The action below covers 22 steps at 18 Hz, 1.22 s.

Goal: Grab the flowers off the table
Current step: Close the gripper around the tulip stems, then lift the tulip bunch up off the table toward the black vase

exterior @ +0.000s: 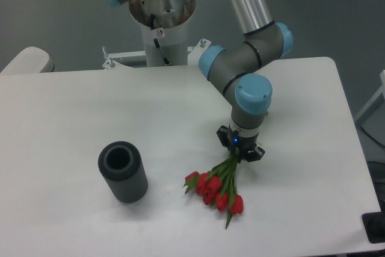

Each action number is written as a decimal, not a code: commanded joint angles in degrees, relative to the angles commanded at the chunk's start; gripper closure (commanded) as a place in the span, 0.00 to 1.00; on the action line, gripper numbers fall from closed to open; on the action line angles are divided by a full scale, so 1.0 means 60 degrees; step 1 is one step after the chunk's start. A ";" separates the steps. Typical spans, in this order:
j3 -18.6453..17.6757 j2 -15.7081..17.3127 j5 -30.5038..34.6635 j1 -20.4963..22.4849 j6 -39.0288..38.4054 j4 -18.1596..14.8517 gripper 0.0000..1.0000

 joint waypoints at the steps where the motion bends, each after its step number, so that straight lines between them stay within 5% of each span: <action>1: 0.0030 0.0000 0.0000 0.0000 0.0000 -0.0015 0.85; 8: 0.0454 0.0117 -0.0088 -0.0044 0.0000 -0.0161 0.90; 15: 0.2810 0.0220 -0.1009 -0.0833 -0.0598 -0.1435 0.90; 22: 0.3385 0.0687 -0.4127 -0.0850 -0.2750 -0.1392 0.90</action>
